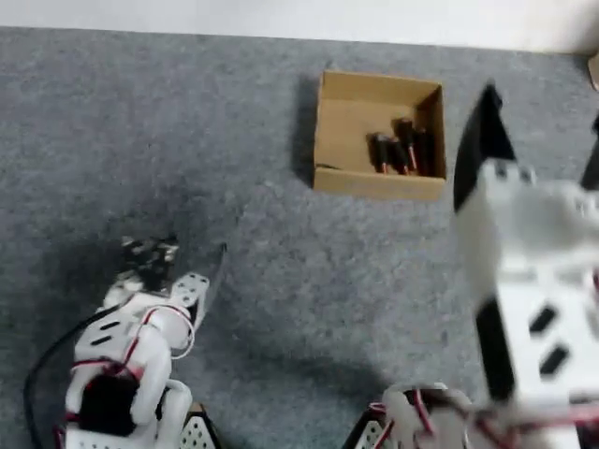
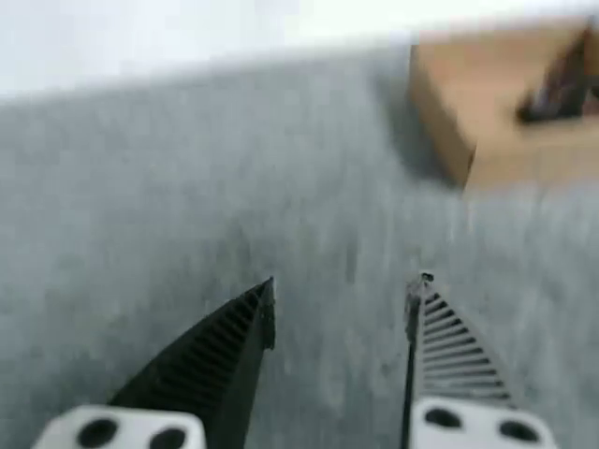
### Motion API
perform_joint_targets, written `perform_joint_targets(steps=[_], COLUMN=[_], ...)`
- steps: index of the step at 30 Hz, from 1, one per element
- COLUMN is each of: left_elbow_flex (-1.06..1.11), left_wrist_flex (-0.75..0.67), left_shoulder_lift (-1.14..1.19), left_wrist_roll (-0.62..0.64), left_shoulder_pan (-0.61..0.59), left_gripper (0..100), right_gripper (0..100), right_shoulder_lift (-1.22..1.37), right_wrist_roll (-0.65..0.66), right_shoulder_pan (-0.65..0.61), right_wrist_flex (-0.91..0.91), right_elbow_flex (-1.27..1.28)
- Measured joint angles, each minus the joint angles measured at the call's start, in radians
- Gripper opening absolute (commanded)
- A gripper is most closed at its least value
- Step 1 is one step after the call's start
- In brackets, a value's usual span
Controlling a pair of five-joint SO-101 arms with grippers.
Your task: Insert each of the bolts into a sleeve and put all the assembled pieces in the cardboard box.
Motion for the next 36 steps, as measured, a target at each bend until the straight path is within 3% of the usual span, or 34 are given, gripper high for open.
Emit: perform_joint_targets(steps=[9, 18, 22, 29, 36], left_elbow_flex=[0.077, 0.135, 0.173, 0.184, 0.285], left_wrist_flex=[0.175, 0.195, 0.195, 0.195, 0.184], left_shoulder_lift=[-0.006, -0.009, -0.008, -0.008, -0.008], left_wrist_roll=[-0.012, -0.009, -0.011, -0.011, -0.012], left_shoulder_pan=[-0.008, -0.008, -0.008, -0.015, -0.015], left_gripper=[23, 23, 23, 23, 23], right_gripper=[32.5, 32.5, 32.5, 32.5, 32.5], right_shoulder_lift=[-0.608, -1.281, -1.321, -1.338, -1.338], right_wrist_roll=[0.002, 0.106, 0.146, 0.153, 0.155], right_shoulder_pan=[0.000, 0.002, 0.003, 0.003, 0.097], right_wrist_flex=[-0.029, -0.222, -0.242, -0.480, -0.631], right_elbow_flex=[0.675, 1.461, 1.778, 2.147, 2.490])
